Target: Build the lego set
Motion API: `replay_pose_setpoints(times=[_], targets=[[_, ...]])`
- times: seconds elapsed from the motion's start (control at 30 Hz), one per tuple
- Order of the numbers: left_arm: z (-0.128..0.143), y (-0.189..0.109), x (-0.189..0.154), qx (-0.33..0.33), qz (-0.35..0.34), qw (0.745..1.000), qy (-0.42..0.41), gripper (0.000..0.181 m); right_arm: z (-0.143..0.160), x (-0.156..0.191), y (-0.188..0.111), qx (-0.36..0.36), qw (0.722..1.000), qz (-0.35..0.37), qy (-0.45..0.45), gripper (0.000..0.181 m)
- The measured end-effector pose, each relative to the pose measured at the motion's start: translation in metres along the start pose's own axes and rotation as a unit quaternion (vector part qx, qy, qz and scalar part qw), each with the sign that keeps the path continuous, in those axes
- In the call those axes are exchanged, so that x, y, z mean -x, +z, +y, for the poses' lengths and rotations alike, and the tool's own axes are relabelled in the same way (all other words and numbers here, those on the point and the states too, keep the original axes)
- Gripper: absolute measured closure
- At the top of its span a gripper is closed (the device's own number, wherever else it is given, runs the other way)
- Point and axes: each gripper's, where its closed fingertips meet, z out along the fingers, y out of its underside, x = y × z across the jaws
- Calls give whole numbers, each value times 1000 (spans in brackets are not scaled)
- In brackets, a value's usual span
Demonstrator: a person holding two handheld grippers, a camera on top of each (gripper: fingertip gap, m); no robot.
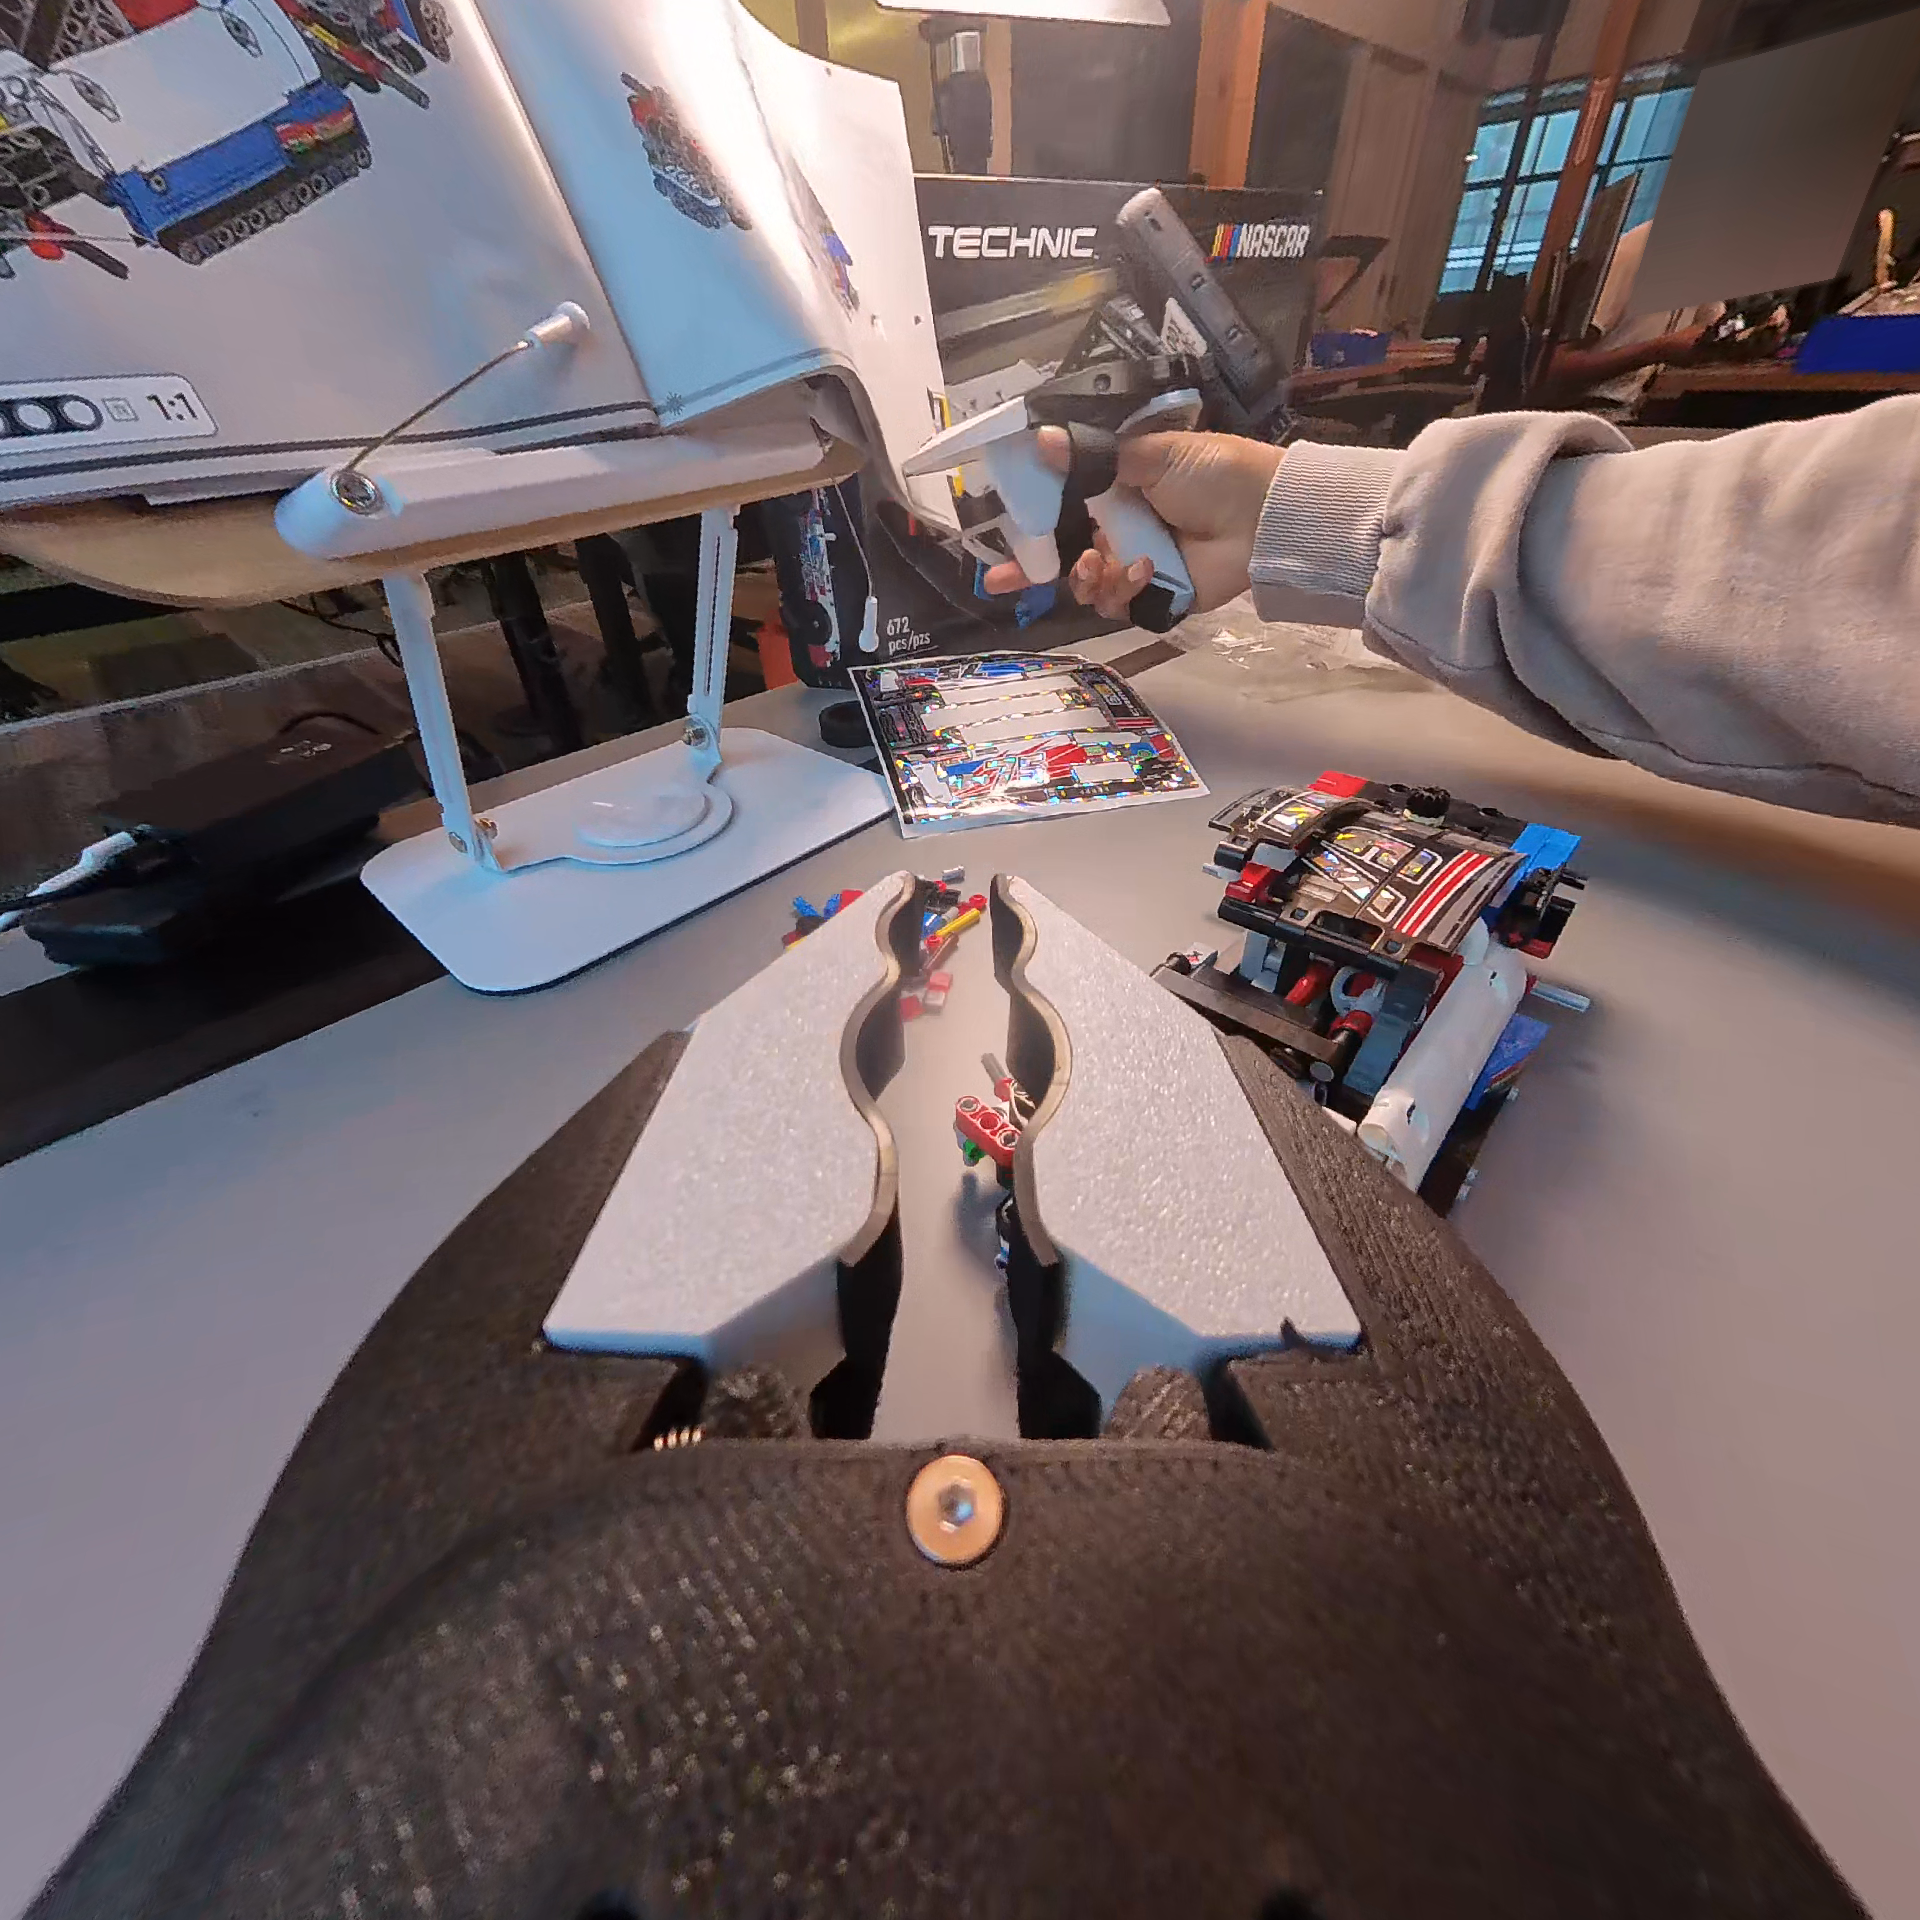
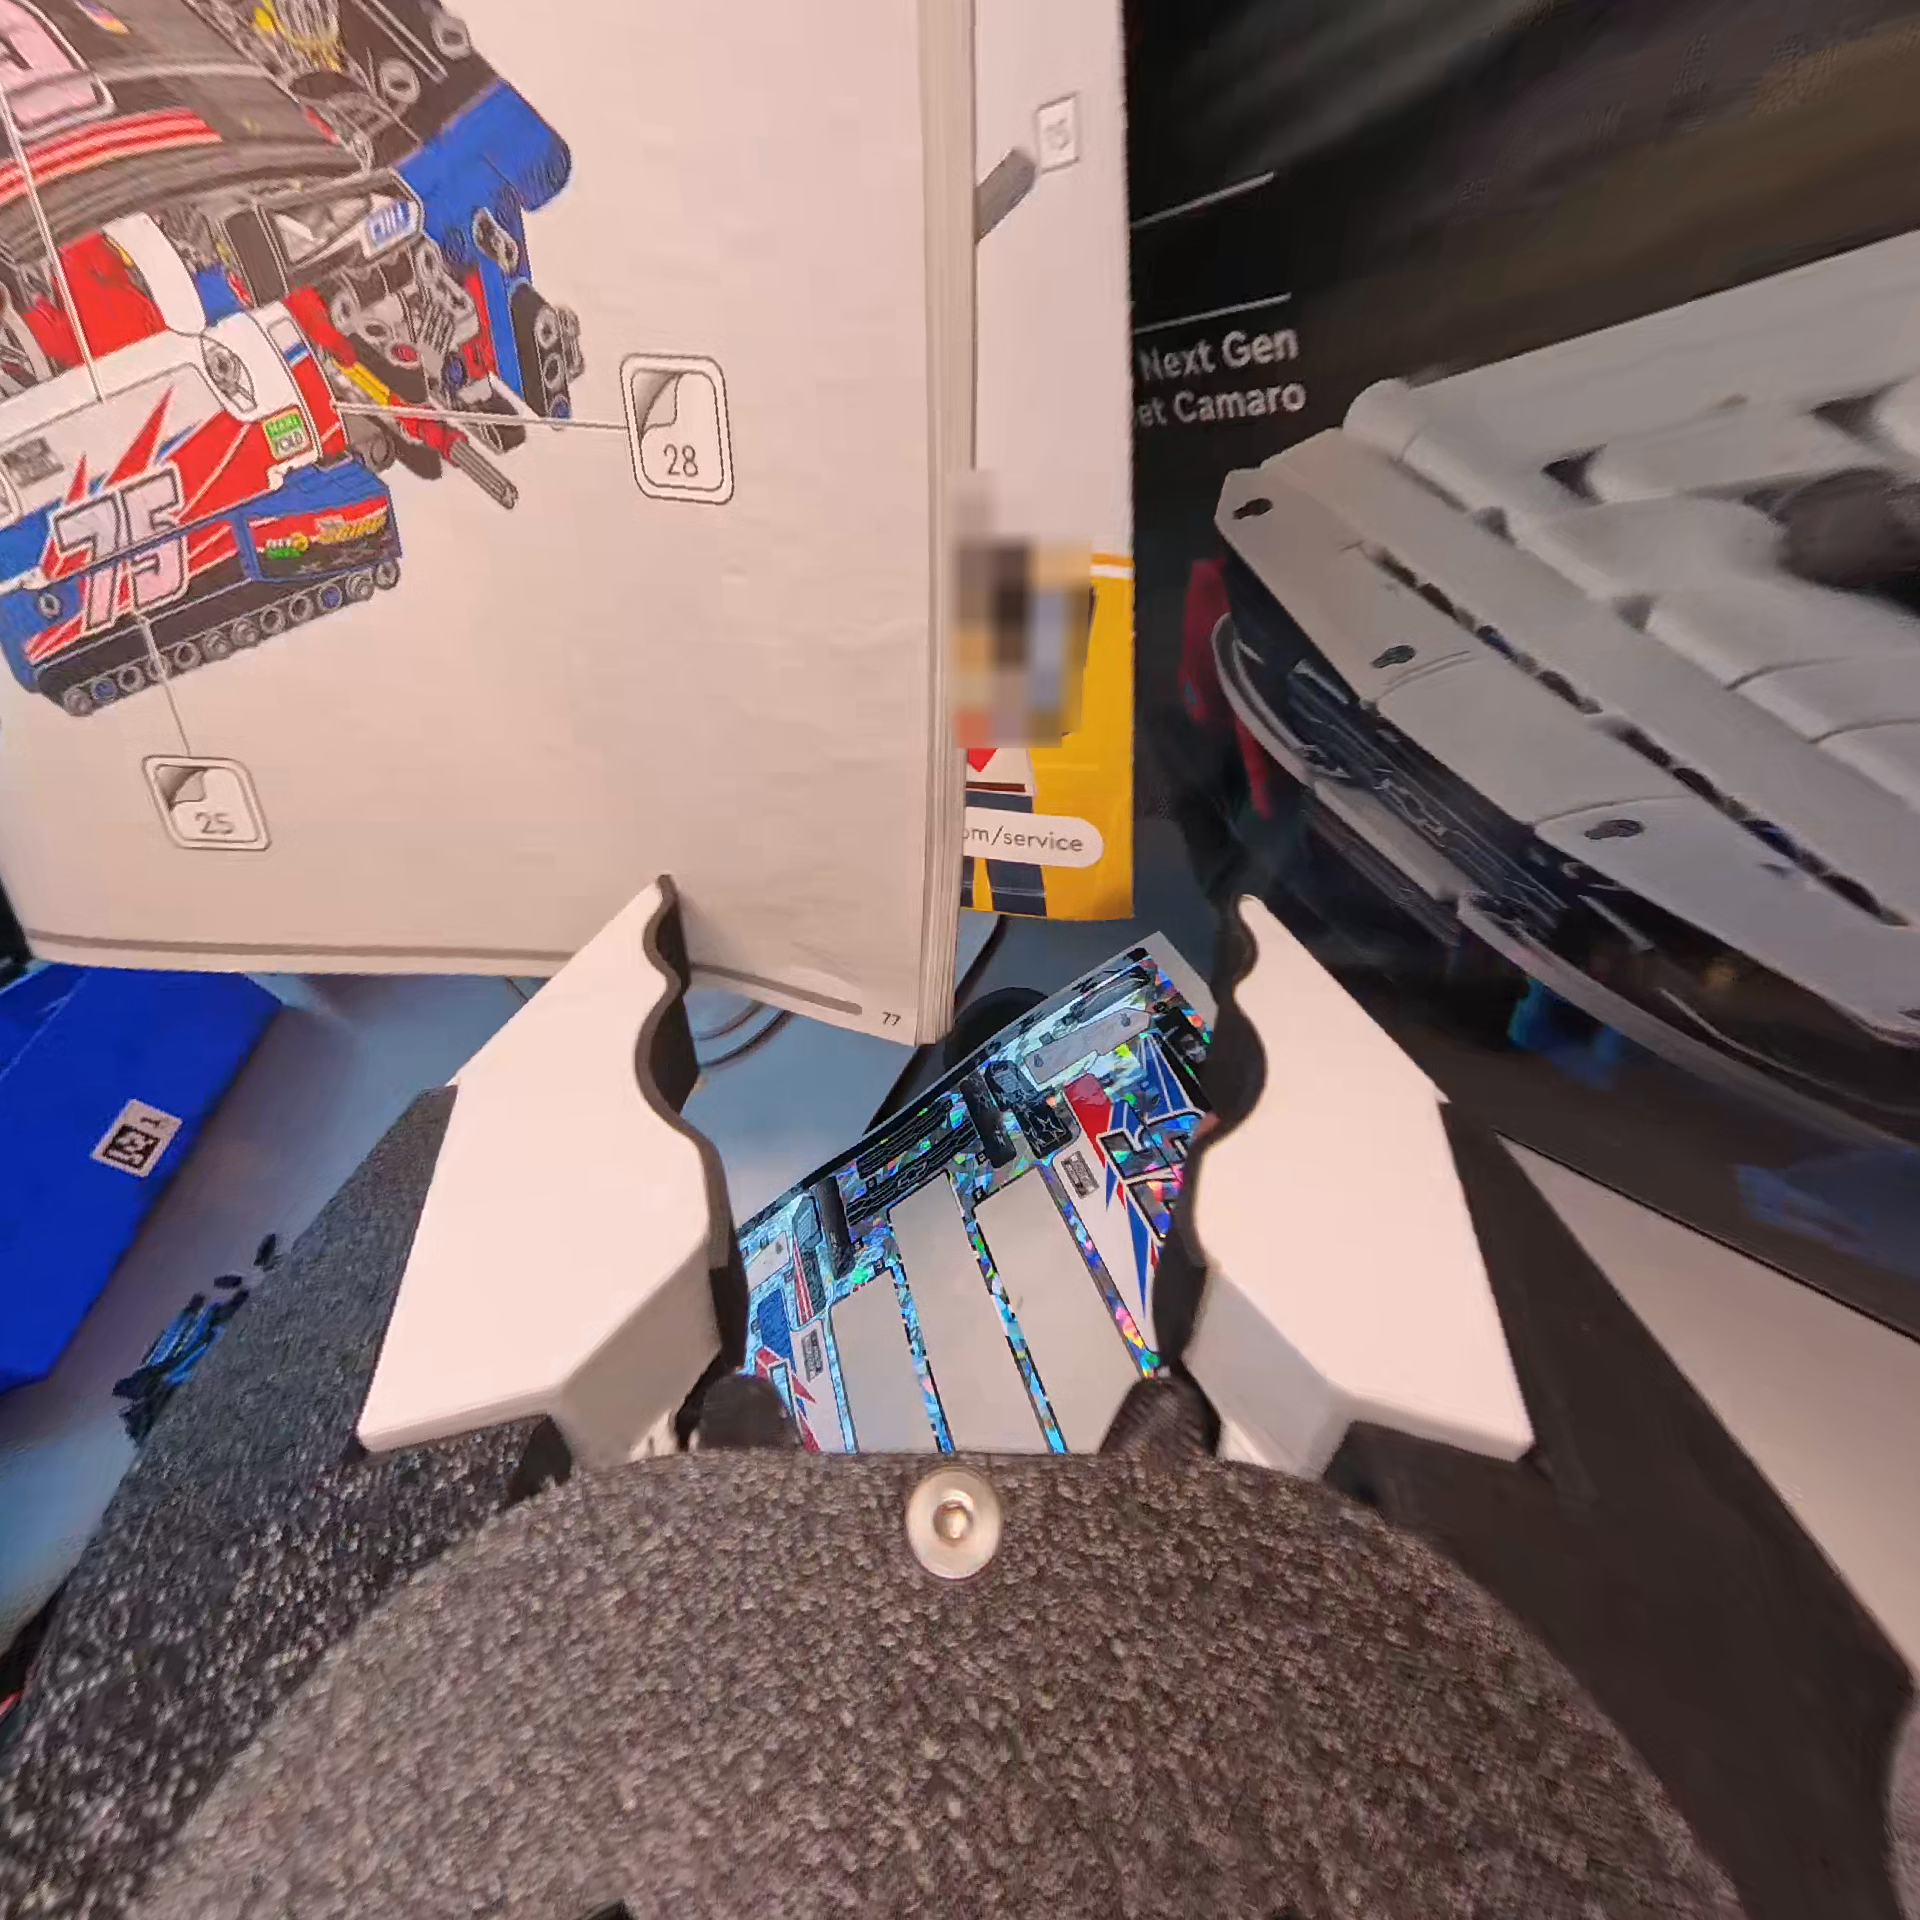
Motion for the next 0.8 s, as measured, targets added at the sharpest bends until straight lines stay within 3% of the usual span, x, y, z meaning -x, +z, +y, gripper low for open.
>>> replay_pose_setpoints(times=[0.07, 0.13, 0.2, 0.37, 0.47, 0.7, 0.8], targets=[[4, -1, -2, 7, 1, 1000, 3, 171, -5, 12, 1, -5, 999, -34, -5, 120], [8, -3, -2, 12, 0, 1000, 6, 171, -22, 12, -8, -37, 999, -21, -23, 157], [11, -5, 0, 15, -2, 1000, 6, 172, -40, 8, -21, -70, 996, 4, -59, 172], [1, 10, 5, 14, -5, 1000, 16, 171, -71, 9, -29, -127, 970, 91, -187, 175], [-17, 28, 12, 16, -16, 999, 30, 170, -61, 4, -16, -107, 978, 92, -156, 168], [-75, 87, 40, -8, -39, 997, 59, 167, -75, 0, -8, -173, 971, 106, -127, 168], [-84, 116, 59, 0, -56, 996, 76, 165, -67, 6, 1, -154, 984, 69, -62, 167]])
